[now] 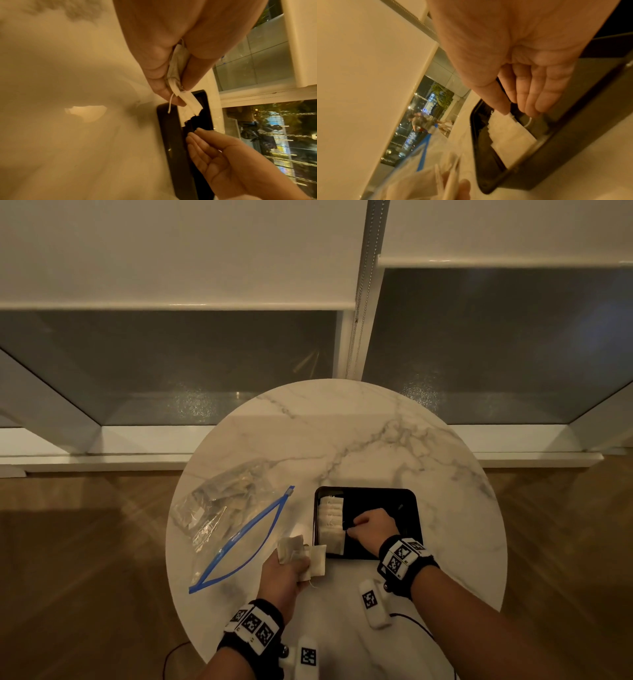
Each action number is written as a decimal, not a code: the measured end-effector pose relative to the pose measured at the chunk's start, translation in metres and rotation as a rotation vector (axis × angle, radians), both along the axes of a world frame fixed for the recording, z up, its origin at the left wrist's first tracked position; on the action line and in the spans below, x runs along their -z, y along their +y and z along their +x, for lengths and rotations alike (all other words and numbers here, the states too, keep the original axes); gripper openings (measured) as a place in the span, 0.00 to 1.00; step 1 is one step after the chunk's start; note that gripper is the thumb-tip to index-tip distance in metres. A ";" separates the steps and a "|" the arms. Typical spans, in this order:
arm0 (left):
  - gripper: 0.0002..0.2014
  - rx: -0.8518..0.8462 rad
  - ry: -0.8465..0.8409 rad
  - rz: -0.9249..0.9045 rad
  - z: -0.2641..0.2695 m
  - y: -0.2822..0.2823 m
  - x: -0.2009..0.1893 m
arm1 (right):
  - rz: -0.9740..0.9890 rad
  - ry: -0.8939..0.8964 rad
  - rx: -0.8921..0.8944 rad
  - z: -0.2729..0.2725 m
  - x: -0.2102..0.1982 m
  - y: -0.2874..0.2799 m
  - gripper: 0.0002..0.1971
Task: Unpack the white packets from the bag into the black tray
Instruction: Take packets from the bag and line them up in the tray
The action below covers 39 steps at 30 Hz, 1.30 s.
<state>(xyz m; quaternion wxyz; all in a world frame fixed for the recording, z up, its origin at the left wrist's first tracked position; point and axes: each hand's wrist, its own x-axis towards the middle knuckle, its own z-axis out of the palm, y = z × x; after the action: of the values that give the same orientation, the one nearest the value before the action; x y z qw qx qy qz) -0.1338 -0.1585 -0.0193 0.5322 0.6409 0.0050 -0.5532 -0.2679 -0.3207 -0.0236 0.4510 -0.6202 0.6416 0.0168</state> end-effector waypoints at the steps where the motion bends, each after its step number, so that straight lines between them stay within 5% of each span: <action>1: 0.17 0.000 0.007 -0.024 0.001 0.000 -0.005 | -0.003 -0.060 0.028 -0.001 -0.006 0.000 0.15; 3: 0.16 -0.001 0.022 -0.084 0.005 -0.004 -0.019 | 0.042 -0.234 0.081 0.000 -0.025 0.004 0.08; 10: 0.15 0.055 -0.051 -0.301 0.009 -0.031 -0.075 | 0.225 -0.650 0.010 0.012 -0.101 0.024 0.10; 22: 0.13 0.004 -0.075 -0.428 0.009 -0.039 -0.121 | 0.091 -0.822 0.174 0.010 -0.144 0.019 0.05; 39: 0.16 -0.290 0.031 -0.327 0.033 -0.025 -0.104 | 0.245 -1.031 0.611 -0.002 -0.135 0.019 0.03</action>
<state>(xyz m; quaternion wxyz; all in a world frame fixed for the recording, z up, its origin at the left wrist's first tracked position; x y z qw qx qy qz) -0.1007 -0.1836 0.0847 0.7031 0.5300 0.0155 -0.4738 -0.2703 -0.3017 0.1110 0.7558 -0.2800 0.4830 -0.3422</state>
